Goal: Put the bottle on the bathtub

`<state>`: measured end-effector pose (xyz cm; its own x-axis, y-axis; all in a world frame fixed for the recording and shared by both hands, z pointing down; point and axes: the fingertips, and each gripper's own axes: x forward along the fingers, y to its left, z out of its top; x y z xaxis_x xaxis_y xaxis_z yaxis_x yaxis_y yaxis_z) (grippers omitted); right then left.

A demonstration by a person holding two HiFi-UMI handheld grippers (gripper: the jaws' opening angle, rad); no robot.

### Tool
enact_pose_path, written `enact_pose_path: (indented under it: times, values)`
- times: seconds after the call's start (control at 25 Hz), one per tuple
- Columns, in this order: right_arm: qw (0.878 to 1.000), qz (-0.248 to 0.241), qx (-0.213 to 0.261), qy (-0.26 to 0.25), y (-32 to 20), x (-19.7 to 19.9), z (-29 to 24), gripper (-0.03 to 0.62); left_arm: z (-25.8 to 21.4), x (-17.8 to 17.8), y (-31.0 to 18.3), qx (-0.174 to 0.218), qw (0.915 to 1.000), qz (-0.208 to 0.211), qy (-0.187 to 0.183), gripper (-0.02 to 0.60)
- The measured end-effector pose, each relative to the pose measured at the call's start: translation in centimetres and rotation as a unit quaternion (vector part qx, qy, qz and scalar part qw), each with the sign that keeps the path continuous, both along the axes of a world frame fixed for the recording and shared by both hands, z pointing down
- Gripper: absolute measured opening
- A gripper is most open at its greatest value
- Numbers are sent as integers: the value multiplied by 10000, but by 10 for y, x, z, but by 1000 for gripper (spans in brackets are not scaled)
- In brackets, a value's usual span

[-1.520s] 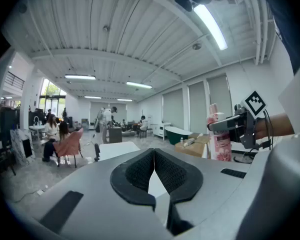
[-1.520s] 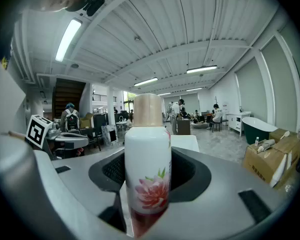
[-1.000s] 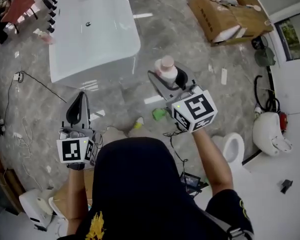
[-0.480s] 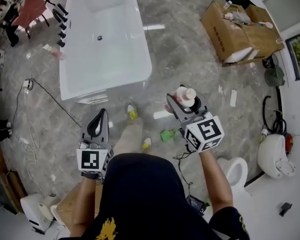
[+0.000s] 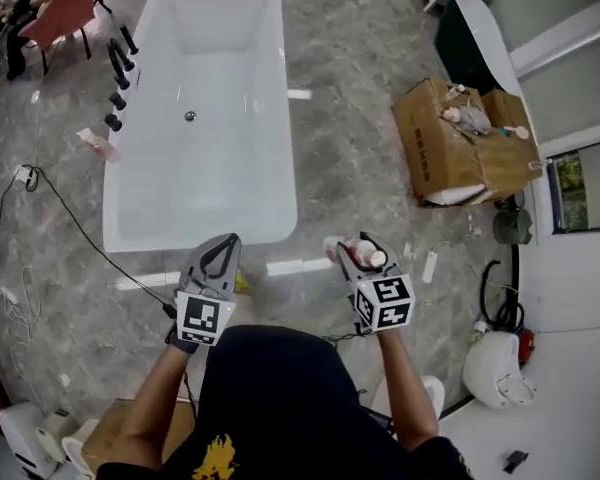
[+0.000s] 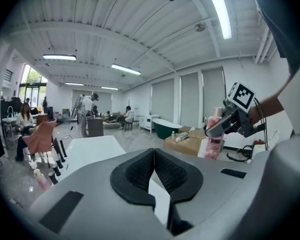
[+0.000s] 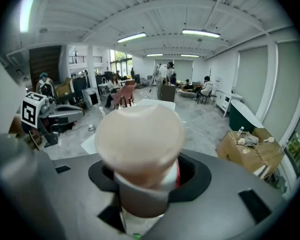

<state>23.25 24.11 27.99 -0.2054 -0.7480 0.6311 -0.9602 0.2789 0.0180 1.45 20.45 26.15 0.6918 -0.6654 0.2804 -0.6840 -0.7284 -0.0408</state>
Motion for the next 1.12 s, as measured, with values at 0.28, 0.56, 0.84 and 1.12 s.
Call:
enact_pose_path:
  times: [0.28, 0.56, 0.84, 1.12]
  values:
    - [9955, -205, -873, 291, -69, 8, 51, 212, 14, 13, -72, -109, 9999, -17, 81, 18]
    - [9952, 9, -978, -38, -154, 32, 100, 210, 46, 9, -144, -286, 9958, -869, 80, 18]
    - [9940, 386, -971, -334, -273, 42, 196, 210, 98, 1, -214, -170, 9846, -1742, -49, 18]
    - [9912, 928, -901, -278, -357, 34, 269, 210, 193, 17, -266, -251, 9898, -1350, -378, 18]
